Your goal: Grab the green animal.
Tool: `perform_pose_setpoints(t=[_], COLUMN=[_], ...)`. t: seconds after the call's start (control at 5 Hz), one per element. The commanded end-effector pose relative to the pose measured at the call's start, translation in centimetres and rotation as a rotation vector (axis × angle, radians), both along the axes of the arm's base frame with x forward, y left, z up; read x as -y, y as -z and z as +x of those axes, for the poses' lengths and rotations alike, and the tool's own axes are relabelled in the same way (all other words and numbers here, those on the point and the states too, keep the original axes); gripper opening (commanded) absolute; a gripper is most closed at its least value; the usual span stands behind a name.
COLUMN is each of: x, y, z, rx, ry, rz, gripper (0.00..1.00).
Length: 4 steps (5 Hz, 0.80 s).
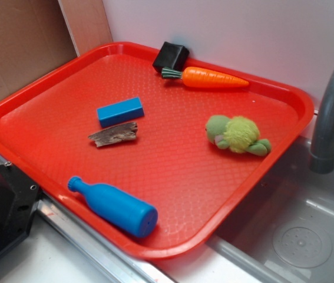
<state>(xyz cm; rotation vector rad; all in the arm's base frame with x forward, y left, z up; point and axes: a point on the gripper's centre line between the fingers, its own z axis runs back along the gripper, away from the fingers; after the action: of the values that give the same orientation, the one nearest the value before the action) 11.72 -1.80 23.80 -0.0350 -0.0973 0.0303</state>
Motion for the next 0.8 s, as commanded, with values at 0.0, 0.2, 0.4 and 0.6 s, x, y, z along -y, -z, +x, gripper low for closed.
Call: perform_pose_setpoints(t=[0.0, 0.2, 0.4, 0.6], x=[0.0, 4.7, 10.0, 11.6], y=[0.0, 4.0, 8.2, 11.3], z=[0.0, 5.0, 8.9, 12.6], rx=[0.000, -0.051, 0.018, 0.045], ry=[0.000, 0.253, 0.498, 0.746], rz=[0.000, 0.109, 0.148, 0.196], gripper=[1.00, 1.00, 1.00, 1.00])
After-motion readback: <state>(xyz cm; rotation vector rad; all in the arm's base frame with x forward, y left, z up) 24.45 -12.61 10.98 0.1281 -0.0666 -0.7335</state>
